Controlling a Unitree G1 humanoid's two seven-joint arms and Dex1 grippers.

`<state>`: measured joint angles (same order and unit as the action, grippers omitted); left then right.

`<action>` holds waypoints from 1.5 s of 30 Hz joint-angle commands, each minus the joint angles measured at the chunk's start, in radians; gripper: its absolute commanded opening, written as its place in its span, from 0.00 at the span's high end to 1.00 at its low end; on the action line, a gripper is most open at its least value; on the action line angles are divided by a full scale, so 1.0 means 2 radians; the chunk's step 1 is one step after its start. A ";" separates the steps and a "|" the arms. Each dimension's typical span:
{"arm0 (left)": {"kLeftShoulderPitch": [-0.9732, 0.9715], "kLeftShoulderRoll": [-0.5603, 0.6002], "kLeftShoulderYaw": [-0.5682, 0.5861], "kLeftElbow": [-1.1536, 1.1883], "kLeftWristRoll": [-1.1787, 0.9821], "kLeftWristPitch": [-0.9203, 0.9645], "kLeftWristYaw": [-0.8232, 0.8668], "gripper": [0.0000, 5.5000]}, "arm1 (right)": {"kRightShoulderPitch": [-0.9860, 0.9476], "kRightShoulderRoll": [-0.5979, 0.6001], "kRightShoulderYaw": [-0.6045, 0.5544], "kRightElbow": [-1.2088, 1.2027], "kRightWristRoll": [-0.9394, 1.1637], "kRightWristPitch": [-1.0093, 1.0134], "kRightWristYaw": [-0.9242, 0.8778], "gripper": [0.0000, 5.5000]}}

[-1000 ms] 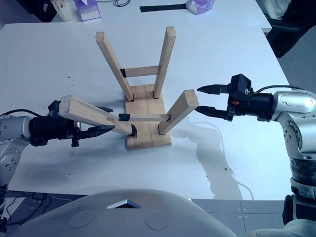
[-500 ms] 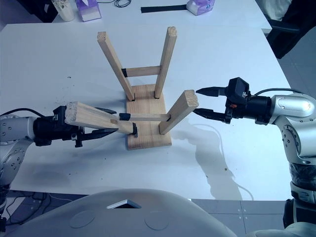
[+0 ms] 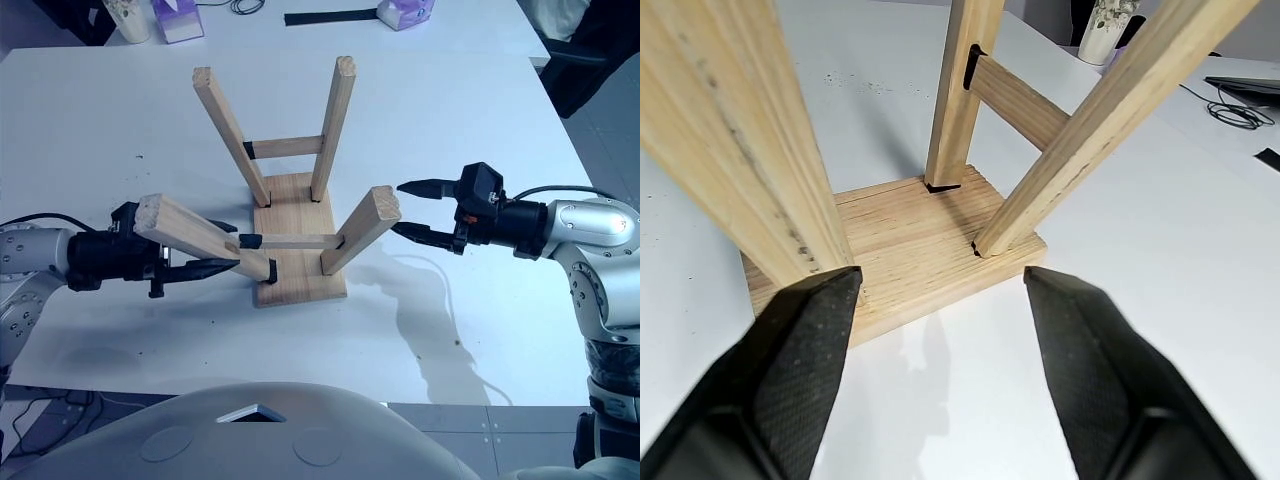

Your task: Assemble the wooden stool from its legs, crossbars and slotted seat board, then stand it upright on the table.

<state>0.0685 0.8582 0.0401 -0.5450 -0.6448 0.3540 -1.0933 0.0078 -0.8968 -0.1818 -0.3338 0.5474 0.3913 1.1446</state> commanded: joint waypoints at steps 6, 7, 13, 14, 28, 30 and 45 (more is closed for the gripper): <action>0.006 0.019 -0.055 0.028 0.100 -0.032 -0.001 0.63 | -0.005 0.006 -0.001 -0.003 -0.001 -0.004 -0.006 0.46; 0.004 0.019 -0.059 0.030 0.103 -0.033 -0.001 0.63 | -0.004 0.006 -0.001 -0.004 -0.001 -0.004 -0.007 0.46; -0.027 0.013 -0.058 0.051 0.079 -0.002 0.012 0.63 | -0.002 0.009 -0.003 -0.009 0.002 -0.001 -0.009 0.46; -0.033 0.010 -0.056 0.055 0.070 0.008 0.016 0.63 | -0.002 0.010 -0.003 -0.009 0.001 -0.002 -0.010 0.46; -0.032 -0.011 -0.056 0.091 0.059 0.005 0.015 0.63 | -0.029 0.029 -0.020 -0.025 0.036 0.017 -0.039 0.46; -0.030 -0.011 -0.057 0.091 0.060 0.003 0.017 0.63 | -0.052 0.038 -0.043 -0.040 0.081 0.043 -0.064 0.46; -0.071 -0.031 -0.073 0.060 0.055 0.045 0.062 0.63 | -0.223 0.209 0.094 -0.265 0.219 0.159 -0.522 0.50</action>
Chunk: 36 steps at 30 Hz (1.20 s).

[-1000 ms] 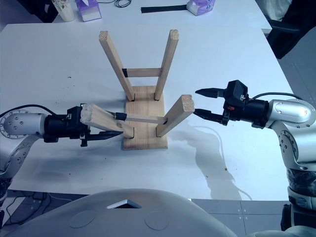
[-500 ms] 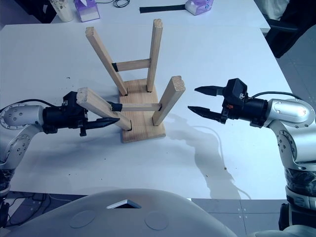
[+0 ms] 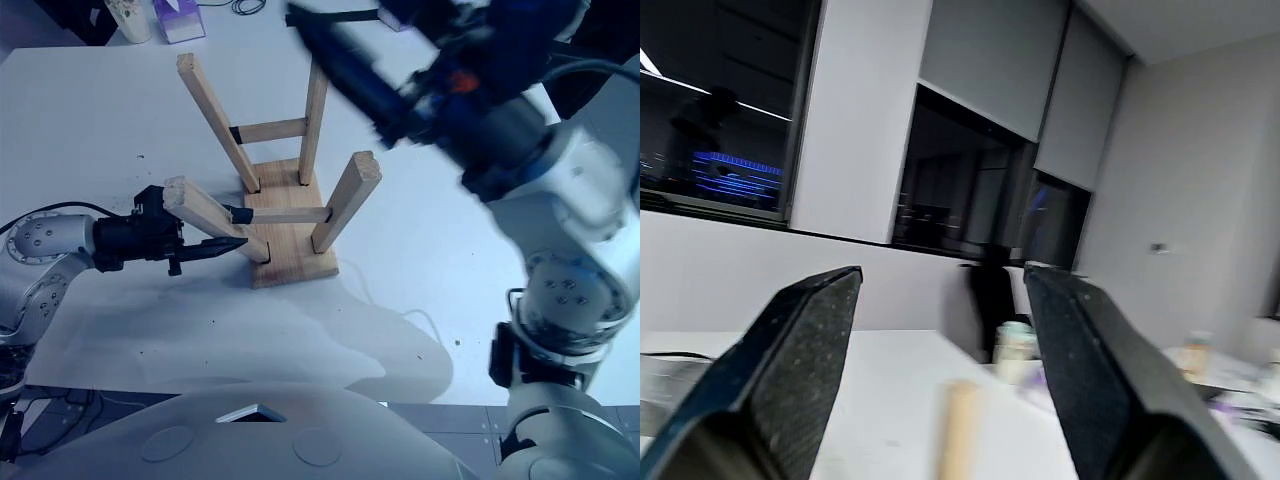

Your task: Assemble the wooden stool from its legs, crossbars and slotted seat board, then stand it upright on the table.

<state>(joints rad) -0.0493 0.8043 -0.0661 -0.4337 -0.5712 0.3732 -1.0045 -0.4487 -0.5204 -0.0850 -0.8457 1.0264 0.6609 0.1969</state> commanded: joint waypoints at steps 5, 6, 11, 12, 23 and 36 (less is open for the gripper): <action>-0.029 -0.007 -0.025 0.000 0.019 0.052 0.020 0.63 | 0.025 0.046 0.110 0.025 -0.094 0.031 -0.073 0.56; -0.032 -0.007 -0.026 0.001 0.020 0.054 0.019 0.63 | 0.033 0.049 0.122 0.033 -0.113 0.030 -0.076 0.56; -0.037 -0.007 -0.030 0.004 0.024 0.058 0.017 0.63 | 0.065 0.084 0.168 0.077 -0.192 0.006 -0.079 0.56; -0.039 -0.007 -0.031 0.006 0.025 0.058 0.016 0.63 | 0.071 0.088 0.178 0.079 -0.205 0.005 -0.077 0.56; -0.047 -0.004 -0.022 0.005 0.023 0.067 0.014 0.63 | 0.204 0.075 0.269 0.206 -0.334 -0.064 -0.009 0.56; -0.075 0.000 -0.031 0.008 0.051 0.066 0.031 0.63 | 0.222 0.034 0.312 0.294 -0.427 -0.121 0.062 0.56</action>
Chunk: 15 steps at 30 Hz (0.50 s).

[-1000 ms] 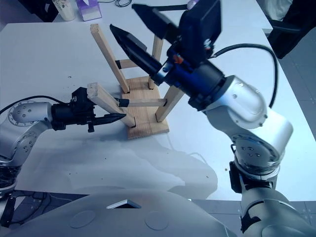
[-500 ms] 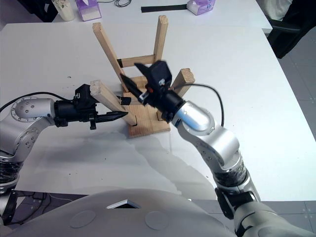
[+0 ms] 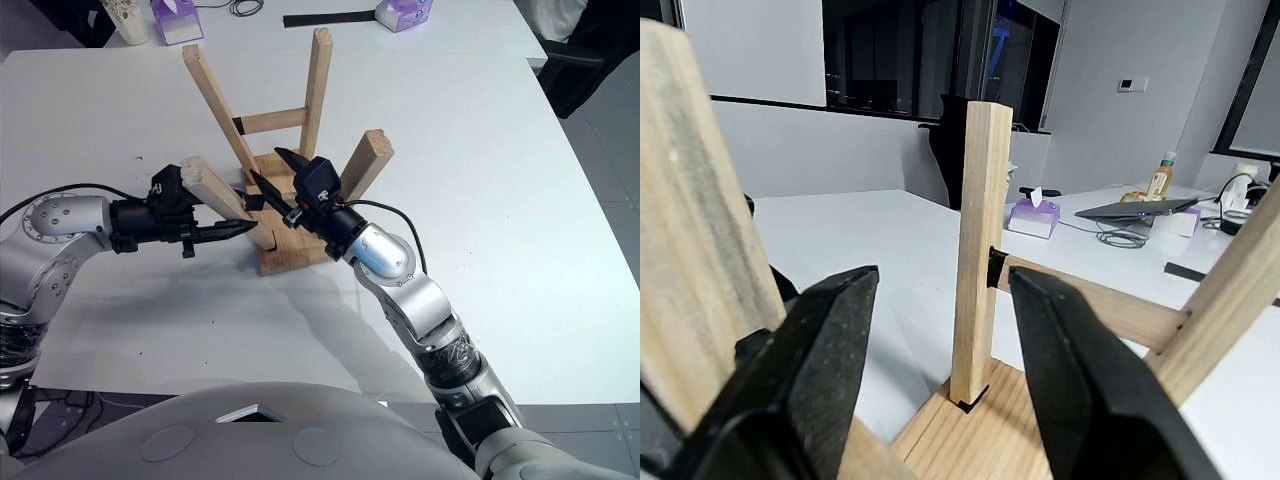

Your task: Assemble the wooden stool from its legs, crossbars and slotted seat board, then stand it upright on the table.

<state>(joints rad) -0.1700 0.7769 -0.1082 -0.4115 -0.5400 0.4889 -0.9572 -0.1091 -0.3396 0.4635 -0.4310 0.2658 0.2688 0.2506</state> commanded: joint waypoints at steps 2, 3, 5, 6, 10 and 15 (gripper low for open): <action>-0.010 0.012 -0.015 -0.005 0.041 0.007 0.010 0.63 | 0.046 -0.053 0.020 0.069 -0.034 0.074 0.041 0.56; -0.007 0.011 -0.018 -0.004 0.043 0.005 0.011 0.63 | 0.037 -0.048 0.006 0.054 -0.023 0.074 0.044 0.56; -0.001 0.012 -0.020 -0.003 0.047 0.002 0.012 0.63 | 0.010 -0.033 -0.027 0.024 0.003 0.083 0.044 0.56; 0.002 0.012 -0.021 -0.002 0.048 0.002 0.013 0.63 | -0.004 -0.026 -0.041 0.010 0.014 0.089 0.043 0.56; 0.004 0.012 -0.025 0.000 0.051 0.000 0.018 0.63 | -0.092 0.016 -0.101 -0.049 0.058 0.126 0.023 0.56; 0.002 0.009 -0.031 -0.002 0.049 0.000 0.025 0.63 | -0.100 0.033 -0.084 -0.056 0.058 0.151 0.029 0.56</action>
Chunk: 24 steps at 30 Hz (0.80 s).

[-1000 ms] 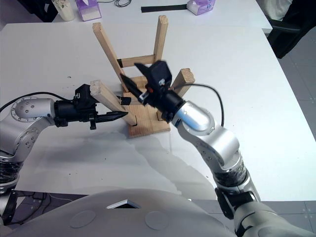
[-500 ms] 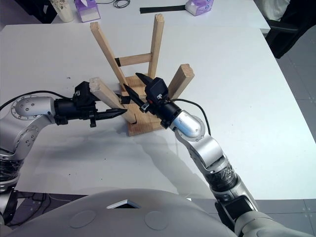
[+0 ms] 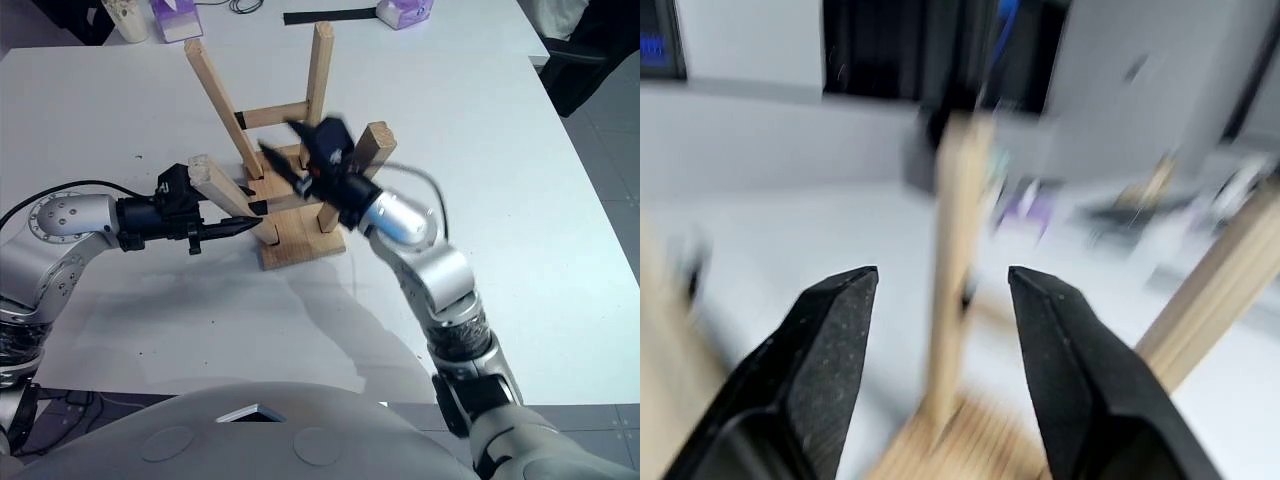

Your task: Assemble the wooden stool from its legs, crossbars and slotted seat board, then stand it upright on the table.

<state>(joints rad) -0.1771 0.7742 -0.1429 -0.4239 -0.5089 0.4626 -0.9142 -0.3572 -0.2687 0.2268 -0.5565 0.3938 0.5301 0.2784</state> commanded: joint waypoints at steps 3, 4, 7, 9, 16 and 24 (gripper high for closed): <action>0.000 0.009 -0.019 0.010 0.035 0.012 0.003 0.63 | 0.087 -0.034 0.100 0.061 -0.058 0.000 0.041 0.56; -0.004 0.009 -0.021 0.013 0.036 0.012 0.002 0.63 | 0.099 -0.036 0.108 0.068 -0.065 -0.007 0.045 0.56; -0.009 0.010 -0.025 0.017 0.038 0.013 0.000 0.63 | 0.099 -0.025 0.094 0.053 -0.051 -0.005 0.051 0.56; -0.011 0.010 -0.026 0.016 0.038 0.016 0.001 0.63 | 0.085 -0.017 0.074 0.041 -0.036 -0.002 0.053 0.56; -0.008 0.015 -0.023 0.013 0.035 0.020 0.001 0.63 | 0.007 0.020 -0.140 -0.092 0.193 0.023 -0.012 0.56; -0.006 0.019 -0.015 0.018 0.035 0.019 0.003 0.63 | 0.057 -0.146 -0.319 0.140 0.057 -0.060 -0.012 0.56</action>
<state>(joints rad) -0.2054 0.7731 -0.1636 -0.4083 -0.5067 0.4646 -0.9114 -0.3204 -0.4617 -0.4125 -0.4662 0.6943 0.4944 0.2339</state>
